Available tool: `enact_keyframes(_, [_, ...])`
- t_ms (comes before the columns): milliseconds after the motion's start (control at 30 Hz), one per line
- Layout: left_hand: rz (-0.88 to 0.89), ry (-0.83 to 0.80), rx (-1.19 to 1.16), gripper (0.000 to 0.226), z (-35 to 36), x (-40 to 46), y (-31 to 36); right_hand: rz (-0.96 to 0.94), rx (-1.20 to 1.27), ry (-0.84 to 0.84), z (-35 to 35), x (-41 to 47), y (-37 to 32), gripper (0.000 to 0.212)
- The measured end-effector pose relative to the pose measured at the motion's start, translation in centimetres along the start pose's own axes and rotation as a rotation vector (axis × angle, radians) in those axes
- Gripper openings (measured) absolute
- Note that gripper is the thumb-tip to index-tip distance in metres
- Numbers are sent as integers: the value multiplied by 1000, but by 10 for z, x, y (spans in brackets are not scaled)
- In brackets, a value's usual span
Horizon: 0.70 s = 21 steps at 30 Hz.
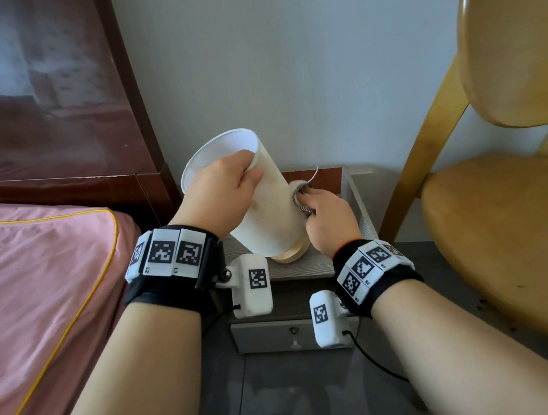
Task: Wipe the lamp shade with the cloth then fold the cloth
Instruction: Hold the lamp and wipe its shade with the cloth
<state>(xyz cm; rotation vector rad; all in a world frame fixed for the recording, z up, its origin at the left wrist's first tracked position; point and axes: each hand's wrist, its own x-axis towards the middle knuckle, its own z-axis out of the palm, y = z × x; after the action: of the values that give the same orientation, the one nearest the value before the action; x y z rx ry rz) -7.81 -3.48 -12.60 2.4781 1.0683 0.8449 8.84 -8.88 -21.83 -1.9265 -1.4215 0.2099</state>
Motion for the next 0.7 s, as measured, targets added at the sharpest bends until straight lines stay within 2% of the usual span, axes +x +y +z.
enact_keyframes(67, [9,-22,-5,29,0,0,3,84,-142,-99,-3,3,10,53])
enact_keyframes(133, [21,-48,-10,29,-1,-1,5,176,-125,-159,-8,8,14,53])
enact_keyframes(233, [28,-79,-21,28,-5,0,5,195,11,-94,-14,12,10,53])
enact_keyframes(400, [52,-92,-20,28,-10,0,0,120,334,121,-27,21,-17,53])
enact_keyframes(533, [58,-99,-15,25,-7,2,0,-33,404,281,-38,24,-37,51])
enact_keyframes(600, [62,-103,-4,23,-5,3,1,-75,443,305,-40,25,-43,49])
enact_keyframes(700, [79,-99,-18,21,-4,3,2,-144,377,255,-34,23,-41,46])
